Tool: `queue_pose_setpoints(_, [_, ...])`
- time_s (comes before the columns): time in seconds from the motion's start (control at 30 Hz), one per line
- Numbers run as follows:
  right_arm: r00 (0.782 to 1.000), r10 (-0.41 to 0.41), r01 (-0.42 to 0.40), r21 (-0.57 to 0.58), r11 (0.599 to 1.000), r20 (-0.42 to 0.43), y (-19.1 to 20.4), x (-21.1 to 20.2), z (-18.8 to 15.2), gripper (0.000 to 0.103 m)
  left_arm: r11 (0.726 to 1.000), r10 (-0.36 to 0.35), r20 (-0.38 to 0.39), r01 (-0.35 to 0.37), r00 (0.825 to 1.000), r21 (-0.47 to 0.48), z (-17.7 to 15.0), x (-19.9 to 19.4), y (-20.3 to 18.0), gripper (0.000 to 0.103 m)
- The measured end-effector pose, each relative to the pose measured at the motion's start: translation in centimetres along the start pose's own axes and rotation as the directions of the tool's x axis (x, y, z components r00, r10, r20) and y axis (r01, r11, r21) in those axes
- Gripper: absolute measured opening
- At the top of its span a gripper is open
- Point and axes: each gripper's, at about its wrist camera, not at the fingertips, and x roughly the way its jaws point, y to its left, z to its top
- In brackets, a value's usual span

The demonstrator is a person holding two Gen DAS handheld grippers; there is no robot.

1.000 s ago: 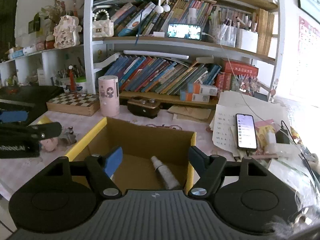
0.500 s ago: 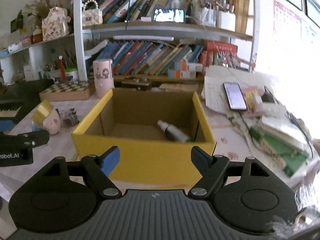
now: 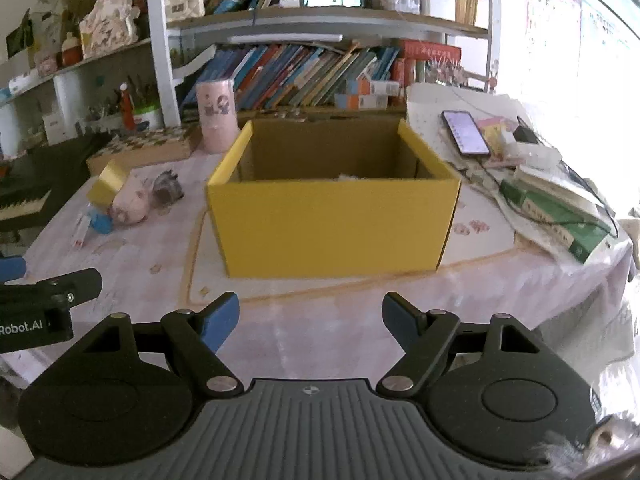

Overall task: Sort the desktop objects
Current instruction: 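Lift both tools out of the box and withdraw from it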

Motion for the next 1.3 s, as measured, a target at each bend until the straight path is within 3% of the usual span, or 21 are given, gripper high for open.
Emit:
queue_pose_setpoints(0.6, [0.994, 0.080, -0.082, -0.023, 0.996, -0.077, 6.3, -1.7, -3.8, 0.078, 0.999, 0.032, -0.063, -0.032, 0.998, 0.004, -3.8, -2.6, 4.8, 0.096])
queue_pose_setpoints(1.3, [0.980, 0.185, -0.193, -0.126, 0.973, -0.071, 11.8, -1.6, -3.5, 0.078, 0.989, 0.126, -0.050, -0.130, 0.991, -0.077, -5.0, -4.2, 9.8, 0.096])
